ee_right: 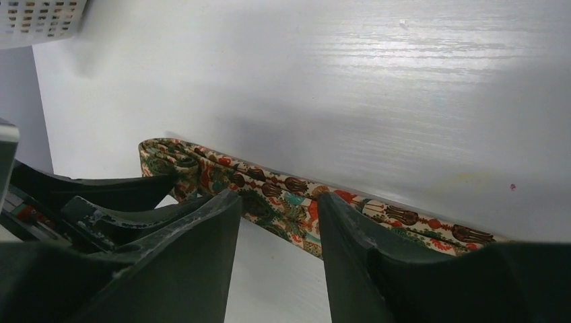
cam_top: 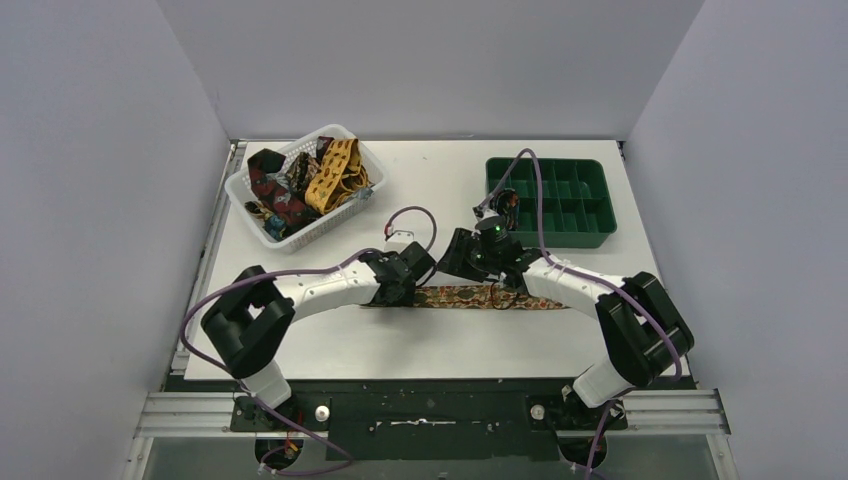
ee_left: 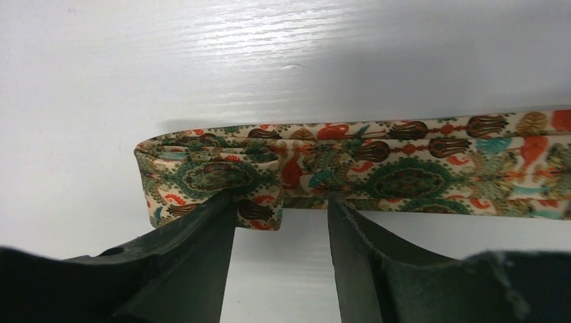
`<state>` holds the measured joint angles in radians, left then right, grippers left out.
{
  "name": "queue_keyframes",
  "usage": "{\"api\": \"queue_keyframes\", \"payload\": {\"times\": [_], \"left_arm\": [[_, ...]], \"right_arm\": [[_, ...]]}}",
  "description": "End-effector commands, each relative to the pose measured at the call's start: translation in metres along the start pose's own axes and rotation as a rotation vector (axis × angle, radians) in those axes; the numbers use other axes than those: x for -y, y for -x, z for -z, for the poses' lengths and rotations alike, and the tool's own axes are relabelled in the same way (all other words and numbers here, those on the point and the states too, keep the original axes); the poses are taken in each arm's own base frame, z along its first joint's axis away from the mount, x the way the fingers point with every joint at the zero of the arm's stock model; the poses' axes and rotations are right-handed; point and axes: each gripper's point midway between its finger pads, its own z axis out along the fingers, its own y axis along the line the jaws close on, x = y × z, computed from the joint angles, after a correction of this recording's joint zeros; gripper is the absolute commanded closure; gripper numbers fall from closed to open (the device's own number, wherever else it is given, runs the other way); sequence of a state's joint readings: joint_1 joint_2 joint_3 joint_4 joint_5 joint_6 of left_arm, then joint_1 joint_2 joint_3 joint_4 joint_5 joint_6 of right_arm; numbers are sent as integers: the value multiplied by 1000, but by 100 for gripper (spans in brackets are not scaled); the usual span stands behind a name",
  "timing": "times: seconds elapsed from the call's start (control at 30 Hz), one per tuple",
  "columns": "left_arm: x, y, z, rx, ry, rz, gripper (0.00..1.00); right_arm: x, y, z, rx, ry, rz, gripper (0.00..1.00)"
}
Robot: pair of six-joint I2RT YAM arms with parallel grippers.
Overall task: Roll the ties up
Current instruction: Roll the tie at the center of the board.
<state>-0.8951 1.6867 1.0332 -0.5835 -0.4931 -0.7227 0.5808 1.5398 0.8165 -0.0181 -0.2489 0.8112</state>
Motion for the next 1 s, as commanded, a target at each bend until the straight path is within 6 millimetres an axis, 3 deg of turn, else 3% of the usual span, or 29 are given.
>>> {"api": "queue_keyframes", "payload": {"times": [0.0,0.17,0.3,0.37,0.47,0.57,0.73,0.83,0.97], "left_arm": [[24,44,34,113,-163,129,47],[3,67,69,215,-265,252,38],[-27,71,86,267,-350,367,33],[-46,62,82,262,-355,420,32],[-72,44,69,230,-363,498,30],[-87,23,57,187,-395,577,28],[-107,9,49,192,-405,682,25],[-110,2,44,174,-422,715,24],[-112,-2,40,155,-431,732,23]], "right_arm": [[-25,20,15,74,125,70,48],[-50,33,21,116,259,225,32],[-71,33,18,162,391,396,25],[-85,22,16,185,465,557,18],[-101,6,4,215,490,814,16],[-123,-10,-7,206,551,959,16],[-147,-25,-27,181,624,1046,15],[-162,-44,-35,159,692,1100,15],[-165,-65,-50,118,730,1178,15]]}}
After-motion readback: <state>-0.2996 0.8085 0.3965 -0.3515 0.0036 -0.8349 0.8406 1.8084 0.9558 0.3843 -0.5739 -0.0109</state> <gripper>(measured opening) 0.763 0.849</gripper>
